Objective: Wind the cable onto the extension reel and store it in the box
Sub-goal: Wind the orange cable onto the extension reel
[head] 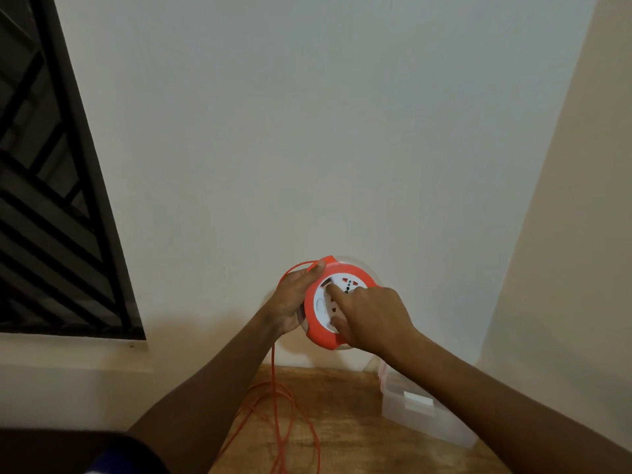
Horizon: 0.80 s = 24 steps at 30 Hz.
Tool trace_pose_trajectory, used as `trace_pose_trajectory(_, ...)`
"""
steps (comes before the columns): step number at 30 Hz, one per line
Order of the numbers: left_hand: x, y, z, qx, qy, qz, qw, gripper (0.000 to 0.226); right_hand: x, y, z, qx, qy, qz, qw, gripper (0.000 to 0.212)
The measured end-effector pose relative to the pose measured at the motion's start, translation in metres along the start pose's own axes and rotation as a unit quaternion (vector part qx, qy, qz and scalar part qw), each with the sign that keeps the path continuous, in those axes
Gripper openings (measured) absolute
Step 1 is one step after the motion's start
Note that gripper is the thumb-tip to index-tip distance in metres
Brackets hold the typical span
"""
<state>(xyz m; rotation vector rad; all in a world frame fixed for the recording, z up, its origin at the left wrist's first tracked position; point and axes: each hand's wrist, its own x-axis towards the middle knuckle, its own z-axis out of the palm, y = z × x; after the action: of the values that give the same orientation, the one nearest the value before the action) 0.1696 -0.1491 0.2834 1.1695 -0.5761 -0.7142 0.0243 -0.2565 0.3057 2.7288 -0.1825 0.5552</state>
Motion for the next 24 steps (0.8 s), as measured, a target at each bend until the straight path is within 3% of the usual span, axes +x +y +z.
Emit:
trace_pose_trajectory(4,0.002,-0.002,0.007,0.008,0.009,0.006,1.000,0.037,-0.001,-0.009,0.003,0.158,0.036,0.159,0.974,0.065)
trace_pose_trajectory(7,0.002,-0.010,0.002,-0.004,0.022,0.002,1.000,0.039,-0.007,-0.019,0.009,0.313,0.037,0.260,0.913,0.055)
trace_pose_trajectory(9,0.001,-0.014,-0.004,-0.016,0.022,-0.004,1.000,0.041,-0.012,-0.023,0.011,0.391,0.016,0.281,0.876,0.056)
trace_pose_trajectory(12,-0.001,-0.016,-0.009,-0.022,0.015,-0.016,1.000,0.042,-0.017,-0.025,0.009,0.345,-0.007,0.237,0.908,0.065)
trace_pose_trajectory(16,0.000,-0.010,-0.010,-0.016,0.008,-0.014,1.000,0.043,-0.022,-0.016,-0.001,0.128,0.026,0.077,0.988,0.056)
trace_pose_trajectory(19,0.000,-0.008,-0.011,-0.012,-0.006,-0.013,1.000,0.052,-0.023,-0.006,-0.005,0.035,0.013,-0.064,0.997,0.051)
trace_pose_trajectory(24,-0.001,-0.010,-0.013,-0.019,-0.030,-0.017,0.999,0.052,-0.017,0.006,-0.011,-0.026,-0.020,-0.144,0.989,0.050)
